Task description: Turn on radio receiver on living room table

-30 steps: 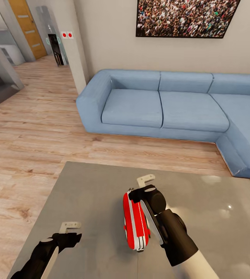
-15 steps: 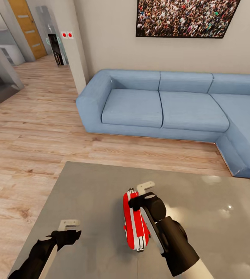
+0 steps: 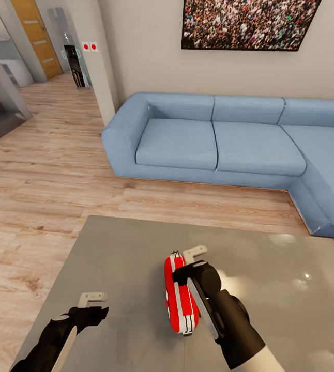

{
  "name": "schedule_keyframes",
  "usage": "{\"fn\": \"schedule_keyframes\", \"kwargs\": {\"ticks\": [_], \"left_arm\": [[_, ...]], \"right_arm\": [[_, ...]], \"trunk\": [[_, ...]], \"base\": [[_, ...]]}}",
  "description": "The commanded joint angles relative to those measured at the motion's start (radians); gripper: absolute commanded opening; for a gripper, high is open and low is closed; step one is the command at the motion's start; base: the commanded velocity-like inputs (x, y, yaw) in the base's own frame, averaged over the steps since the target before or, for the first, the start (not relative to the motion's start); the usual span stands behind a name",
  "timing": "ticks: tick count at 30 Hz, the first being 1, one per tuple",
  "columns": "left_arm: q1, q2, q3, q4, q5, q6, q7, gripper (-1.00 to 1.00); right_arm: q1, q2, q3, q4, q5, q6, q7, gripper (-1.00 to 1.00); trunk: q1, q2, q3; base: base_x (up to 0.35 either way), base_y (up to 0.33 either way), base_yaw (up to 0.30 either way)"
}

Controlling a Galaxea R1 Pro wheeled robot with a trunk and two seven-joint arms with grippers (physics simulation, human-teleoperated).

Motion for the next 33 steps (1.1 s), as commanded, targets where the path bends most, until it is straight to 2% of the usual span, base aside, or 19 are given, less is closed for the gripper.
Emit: {"fn": "schedule_keyframes", "kwargs": {"ticks": [1,5,12,14,17,20,24,33], "left_arm": [[0.000,0.000,0.000,0.000,0.000,0.000,0.000,1.00],[0.000,-0.001,0.000,0.000,0.000,0.000,0.000,1.00],[0.000,-0.001,0.000,0.000,0.000,0.000,0.000,1.00],[0.000,-0.001,0.001,-0.001,0.000,0.000,0.000,1.00],[0.000,-0.001,0.000,-0.001,0.000,0.000,0.000,1.00],[0.000,-0.001,0.000,-0.001,-0.001,0.000,0.000,1.00],[0.000,-0.001,0.000,-0.001,-0.001,0.000,0.000,1.00],[0.000,-0.001,0.000,-0.001,0.000,0.000,0.000,1.00]], "right_arm": [[0.000,0.000,-0.003,0.002,-0.001,0.000,-0.001,1.00],[0.000,0.000,-0.021,0.005,-0.007,0.000,-0.002,1.00],[0.000,0.000,-0.025,0.004,-0.014,0.000,-0.002,1.00],[0.000,0.000,-0.025,0.005,-0.030,0.000,-0.001,1.00],[0.000,0.000,-0.026,0.008,-0.089,0.000,-0.004,1.00],[0.000,0.000,-0.024,0.062,-0.119,0.000,-0.005,1.00],[0.000,0.000,-0.020,0.165,-0.125,-0.050,-0.007,1.00],[0.000,0.000,-0.020,0.193,-0.125,-0.075,-0.015,1.00]], "trunk": [[0.000,0.000,0.000],[0.000,0.000,0.000],[0.000,0.000,0.000],[0.000,0.000,0.000],[0.000,0.000,0.000],[0.000,0.000,0.000],[0.000,0.000,0.000],[0.000,0.000,0.000]], "base": [[0.000,0.000,0.000],[0.000,0.000,0.000],[0.000,0.000,0.000],[0.000,0.000,0.000],[0.000,0.000,0.000],[0.000,0.000,0.000],[0.000,0.000,0.000],[0.000,0.000,0.000]]}}
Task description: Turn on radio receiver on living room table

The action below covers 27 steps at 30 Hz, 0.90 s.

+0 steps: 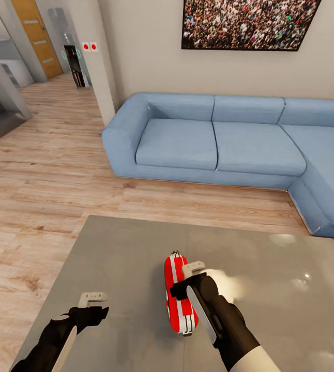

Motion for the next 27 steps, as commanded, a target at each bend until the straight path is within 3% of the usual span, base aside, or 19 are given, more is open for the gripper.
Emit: {"fn": "schedule_keyframes", "kwargs": {"ticks": [1,18,27], "left_arm": [[0.000,0.000,0.000,0.000,0.000,0.000,0.000,1.00],[0.000,0.000,0.001,-0.001,0.000,0.000,0.000,1.00],[0.000,0.000,0.000,-0.001,-0.001,0.000,0.000,1.00]], "right_arm": [[0.000,0.000,0.000,-0.001,0.000,0.000,-0.002,1.00],[0.000,0.000,0.001,0.029,-0.005,-0.007,-0.013,1.00],[0.000,0.000,0.008,0.112,-0.006,-0.075,-0.014,1.00]], "trunk": [[0.000,0.000,0.000],[0.000,0.000,0.000],[0.000,0.000,0.000]], "base": [[0.000,0.000,0.000],[0.000,0.000,0.000],[0.000,0.000,0.000]]}}
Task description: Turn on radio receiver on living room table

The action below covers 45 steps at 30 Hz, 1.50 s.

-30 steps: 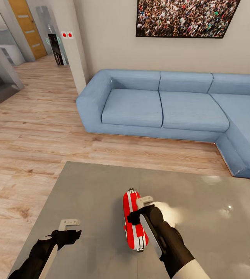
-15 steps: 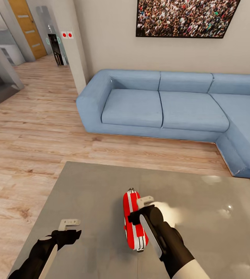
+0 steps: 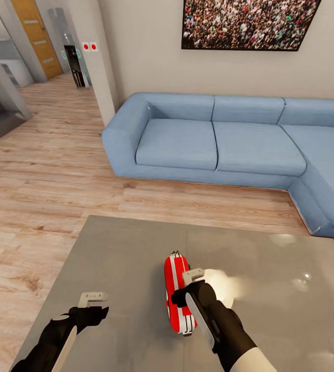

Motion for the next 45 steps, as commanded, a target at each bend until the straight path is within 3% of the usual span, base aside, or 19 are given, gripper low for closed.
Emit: {"fn": "schedule_keyframes", "kwargs": {"ticks": [1,16,23,45], "left_arm": [[0.000,0.000,0.000,0.000,0.000,0.000,0.000,1.00],[0.000,-0.001,0.000,0.000,0.000,0.000,0.000,1.00],[0.000,-0.001,0.000,0.000,0.000,0.000,0.000,1.00],[0.000,-0.001,0.000,0.000,0.000,0.000,0.000,1.00]], "right_arm": [[0.000,0.000,0.000,0.002,0.000,-0.002,0.000,1.00],[0.000,0.000,0.000,0.050,-0.004,-0.034,0.000,1.00],[0.000,0.000,0.000,0.064,-0.052,-0.047,0.000,1.00],[0.000,0.000,-0.001,0.070,-0.060,-0.053,0.007,1.00]], "trunk": [[0.000,0.000,0.000],[0.000,0.000,0.000],[0.000,0.000,0.000],[0.000,0.000,0.000]], "base": [[0.000,0.000,0.000],[0.000,0.000,0.000],[0.000,0.000,0.000],[0.000,0.000,0.000]]}}
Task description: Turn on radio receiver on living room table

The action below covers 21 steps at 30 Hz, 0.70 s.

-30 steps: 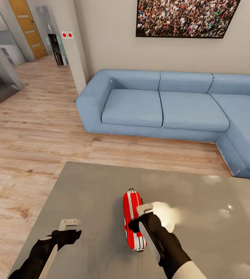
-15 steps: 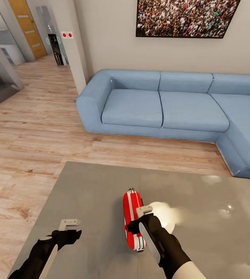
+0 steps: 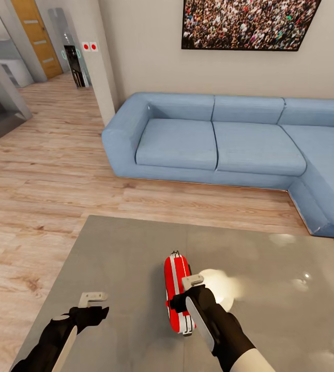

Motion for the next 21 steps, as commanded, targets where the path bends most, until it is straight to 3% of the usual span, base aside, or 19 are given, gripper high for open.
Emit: {"fn": "schedule_keyframes", "kwargs": {"ticks": [1,16,17,21], "left_arm": [[0.000,0.000,0.000,0.000,0.000,0.000,0.000,1.00],[0.000,0.000,0.000,0.000,0.000,0.000,0.000,1.00],[0.000,0.000,0.000,0.000,0.000,0.000,0.000,1.00],[0.000,0.000,0.000,0.000,0.001,0.000,0.000,1.00]], "right_arm": [[0.000,0.000,0.000,0.000,0.000,0.000,0.000,1.00],[0.000,0.000,0.000,0.001,0.000,-0.002,0.000,1.00],[0.000,0.000,0.000,0.002,0.000,-0.002,0.000,-1.00],[0.000,0.000,0.001,0.024,0.000,-0.003,0.000,-1.00]], "trunk": [[0.000,0.000,0.000],[0.000,0.000,0.000],[0.000,0.000,0.000],[0.000,0.000,0.000]], "base": [[0.000,0.000,0.000],[0.000,0.000,0.000],[0.000,0.000,0.000],[0.000,0.000,0.000]]}}
